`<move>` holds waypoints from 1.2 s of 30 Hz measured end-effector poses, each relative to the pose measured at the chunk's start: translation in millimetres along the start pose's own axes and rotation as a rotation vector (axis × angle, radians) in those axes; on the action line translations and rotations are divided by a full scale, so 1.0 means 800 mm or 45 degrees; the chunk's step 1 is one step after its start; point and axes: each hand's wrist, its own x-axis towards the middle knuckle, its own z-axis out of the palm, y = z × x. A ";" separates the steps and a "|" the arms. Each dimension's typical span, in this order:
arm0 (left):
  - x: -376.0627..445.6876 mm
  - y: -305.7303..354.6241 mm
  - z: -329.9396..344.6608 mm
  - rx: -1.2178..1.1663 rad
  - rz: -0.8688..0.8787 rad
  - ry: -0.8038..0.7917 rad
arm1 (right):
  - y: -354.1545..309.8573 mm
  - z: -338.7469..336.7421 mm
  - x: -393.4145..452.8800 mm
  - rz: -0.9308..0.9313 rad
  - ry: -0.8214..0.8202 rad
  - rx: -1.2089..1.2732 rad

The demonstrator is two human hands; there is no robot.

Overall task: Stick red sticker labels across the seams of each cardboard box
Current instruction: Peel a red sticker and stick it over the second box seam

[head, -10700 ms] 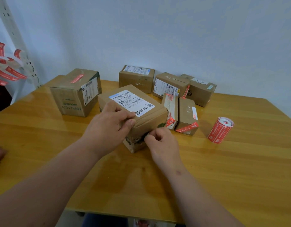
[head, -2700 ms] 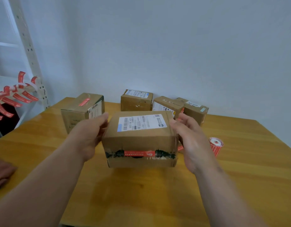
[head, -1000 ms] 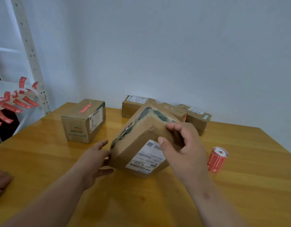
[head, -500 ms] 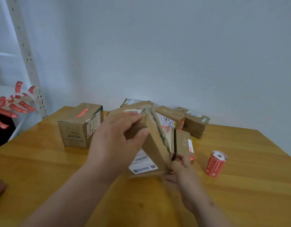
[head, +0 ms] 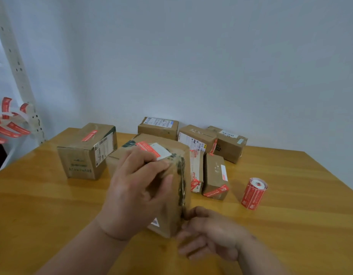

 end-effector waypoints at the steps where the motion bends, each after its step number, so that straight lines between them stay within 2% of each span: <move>1: 0.000 -0.001 -0.001 -0.020 0.015 -0.024 | -0.008 -0.004 -0.003 -0.021 0.065 -0.095; 3: 0.000 0.001 -0.001 -0.078 0.057 -0.101 | -0.026 -0.014 -0.009 -0.181 0.324 -0.229; 6: 0.001 0.000 -0.002 -0.165 0.021 -0.174 | -0.056 -0.018 -0.022 -0.587 0.818 -0.220; 7: 0.003 -0.001 -0.003 -0.208 -0.046 -0.180 | -0.066 -0.015 -0.029 -0.715 0.933 -0.212; 9: 0.008 -0.005 -0.006 -0.301 -0.225 -0.170 | -0.083 -0.002 -0.040 -0.925 1.020 -0.262; 13: 0.011 -0.007 -0.006 -0.338 -0.552 -0.190 | -0.104 0.023 -0.045 -1.062 0.970 -0.610; 15: 0.009 -0.006 -0.006 -0.335 -0.791 -0.286 | -0.109 0.029 -0.041 -1.062 0.924 -0.759; 17: 0.008 -0.010 -0.007 -0.362 -0.933 -0.374 | -0.114 0.032 -0.037 -1.031 0.889 -0.892; 20: 0.008 -0.026 -0.015 -0.635 -1.085 -0.462 | -0.123 0.034 -0.036 -0.979 0.871 -1.023; 22: 0.006 -0.039 -0.022 -0.893 -1.184 -0.535 | -0.131 0.031 -0.038 -0.986 0.892 -0.986; 25: 0.011 -0.045 -0.028 -1.114 -1.222 -0.560 | -0.142 0.024 -0.040 -0.983 0.889 -0.880; 29: 0.020 -0.041 -0.027 -1.165 -1.237 -0.567 | -0.142 0.016 -0.040 -0.949 0.869 -1.177; 32: 0.024 -0.043 -0.026 -1.106 -1.238 -0.498 | -0.142 0.014 -0.051 -0.923 0.822 -1.339; 36: 0.028 -0.041 -0.020 -0.843 -1.174 -0.367 | -0.148 0.021 -0.062 -0.956 0.842 -1.550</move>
